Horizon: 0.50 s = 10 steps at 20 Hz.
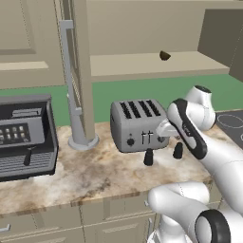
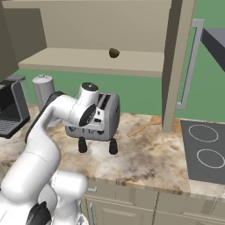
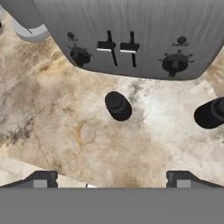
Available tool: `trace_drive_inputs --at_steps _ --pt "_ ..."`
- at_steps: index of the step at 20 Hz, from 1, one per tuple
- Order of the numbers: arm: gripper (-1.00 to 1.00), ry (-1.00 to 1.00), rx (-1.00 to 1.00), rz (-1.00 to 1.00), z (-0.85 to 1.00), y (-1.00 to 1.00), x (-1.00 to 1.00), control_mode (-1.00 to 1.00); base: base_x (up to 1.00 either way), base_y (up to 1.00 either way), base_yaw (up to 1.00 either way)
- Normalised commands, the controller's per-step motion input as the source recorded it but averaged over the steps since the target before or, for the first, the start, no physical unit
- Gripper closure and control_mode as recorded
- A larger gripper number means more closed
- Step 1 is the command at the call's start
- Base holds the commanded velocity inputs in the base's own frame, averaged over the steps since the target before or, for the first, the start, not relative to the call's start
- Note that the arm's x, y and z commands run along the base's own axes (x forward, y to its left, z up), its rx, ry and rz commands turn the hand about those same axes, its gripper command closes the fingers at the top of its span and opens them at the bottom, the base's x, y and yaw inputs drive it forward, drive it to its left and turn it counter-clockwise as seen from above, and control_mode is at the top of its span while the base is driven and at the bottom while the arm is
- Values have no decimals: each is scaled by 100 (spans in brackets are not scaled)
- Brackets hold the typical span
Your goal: Pick the shaker and shaker from the counter and place them in the cabinet.
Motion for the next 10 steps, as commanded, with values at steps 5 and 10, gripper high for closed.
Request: trace_drive_inputs --at_steps 5,10 --pt "-100 -2 15 6 -47 7 6 -100 0 0 0" --pt "-100 -2 10 6 -45 17 10 -100 0 0 0"
